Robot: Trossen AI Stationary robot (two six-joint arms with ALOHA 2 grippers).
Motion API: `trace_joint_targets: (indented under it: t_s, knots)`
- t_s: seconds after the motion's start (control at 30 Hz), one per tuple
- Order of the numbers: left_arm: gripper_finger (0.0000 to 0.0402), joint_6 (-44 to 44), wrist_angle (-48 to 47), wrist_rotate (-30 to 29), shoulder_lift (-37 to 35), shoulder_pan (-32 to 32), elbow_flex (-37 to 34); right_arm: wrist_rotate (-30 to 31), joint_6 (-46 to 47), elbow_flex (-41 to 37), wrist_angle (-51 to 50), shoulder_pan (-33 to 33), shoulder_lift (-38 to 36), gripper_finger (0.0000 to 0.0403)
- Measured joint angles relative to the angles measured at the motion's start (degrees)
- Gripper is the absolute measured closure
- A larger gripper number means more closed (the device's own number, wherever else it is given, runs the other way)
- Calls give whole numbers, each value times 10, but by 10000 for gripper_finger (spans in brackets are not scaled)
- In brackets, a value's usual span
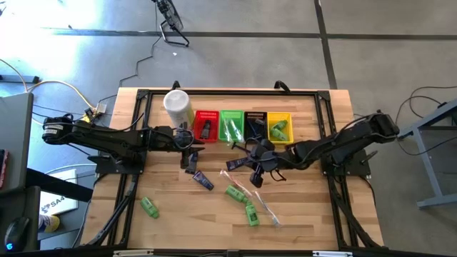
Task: Pick & Place Travel size toiletries
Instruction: Put the blue razor into the black bin
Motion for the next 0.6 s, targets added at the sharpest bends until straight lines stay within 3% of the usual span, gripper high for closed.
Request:
trace_joint_targets:
  t_s: [0.27,0.43,0.6]
  knots:
    - [313,0,0,0,0,0,0,-31,69,0,-27,26,0,401]
    - [313,0,0,0,0,0,0,-8,71,0,-49,30,0,401]
    - [313,0,0,0,0,0,0,54,106,0,-137,30,0,401]
